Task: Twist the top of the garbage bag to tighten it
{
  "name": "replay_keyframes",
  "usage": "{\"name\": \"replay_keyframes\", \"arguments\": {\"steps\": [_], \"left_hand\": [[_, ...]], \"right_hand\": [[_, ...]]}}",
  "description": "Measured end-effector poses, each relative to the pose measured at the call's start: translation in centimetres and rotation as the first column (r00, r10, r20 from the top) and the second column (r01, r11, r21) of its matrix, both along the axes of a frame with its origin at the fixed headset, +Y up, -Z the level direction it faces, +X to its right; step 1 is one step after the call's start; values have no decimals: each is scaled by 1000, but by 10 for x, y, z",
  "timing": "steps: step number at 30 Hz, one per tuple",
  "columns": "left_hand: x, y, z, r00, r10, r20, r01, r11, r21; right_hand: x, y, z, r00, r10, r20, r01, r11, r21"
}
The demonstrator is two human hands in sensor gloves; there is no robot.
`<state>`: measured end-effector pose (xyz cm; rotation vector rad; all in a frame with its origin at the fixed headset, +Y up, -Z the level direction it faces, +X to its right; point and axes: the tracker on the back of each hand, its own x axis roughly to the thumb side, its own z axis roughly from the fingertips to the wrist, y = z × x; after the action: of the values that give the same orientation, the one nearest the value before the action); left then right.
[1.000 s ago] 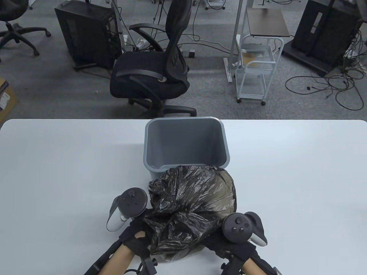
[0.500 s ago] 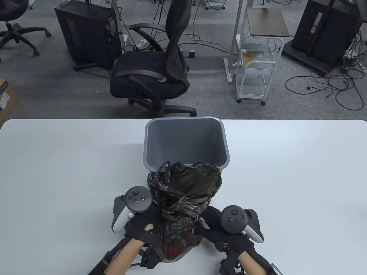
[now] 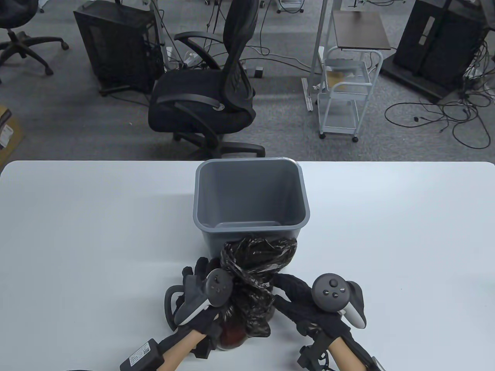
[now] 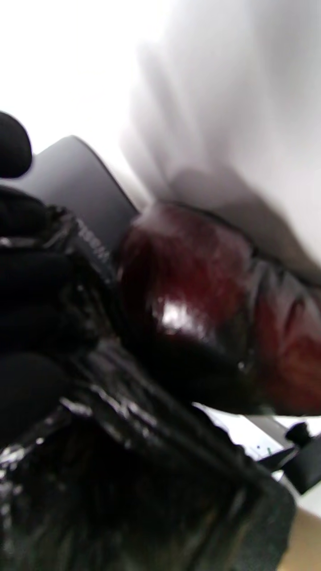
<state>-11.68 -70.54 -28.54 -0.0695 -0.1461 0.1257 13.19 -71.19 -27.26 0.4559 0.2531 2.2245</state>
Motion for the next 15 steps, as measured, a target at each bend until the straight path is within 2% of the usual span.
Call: {"name": "replay_keyframes", "arguments": {"steps": [5, 7, 11, 15], "left_hand": [[12, -3, 9, 980, -198, -6, 197, 973, 121], [15, -3, 11, 974, -228, 0, 226, 965, 137], [9, 6, 12, 988, -148, 53, 145, 988, 62], [-13, 21, 22, 985, -1, 172, 9, 999, -44]], "right_hand": [[5, 9, 2, 1000, -18, 8, 18, 999, 27], [10, 17, 3, 999, -29, 15, 28, 998, 47], [26, 41, 10, 996, -74, 42, 70, 994, 84], [50, 66, 27, 995, -62, 72, 53, 991, 119]]}}
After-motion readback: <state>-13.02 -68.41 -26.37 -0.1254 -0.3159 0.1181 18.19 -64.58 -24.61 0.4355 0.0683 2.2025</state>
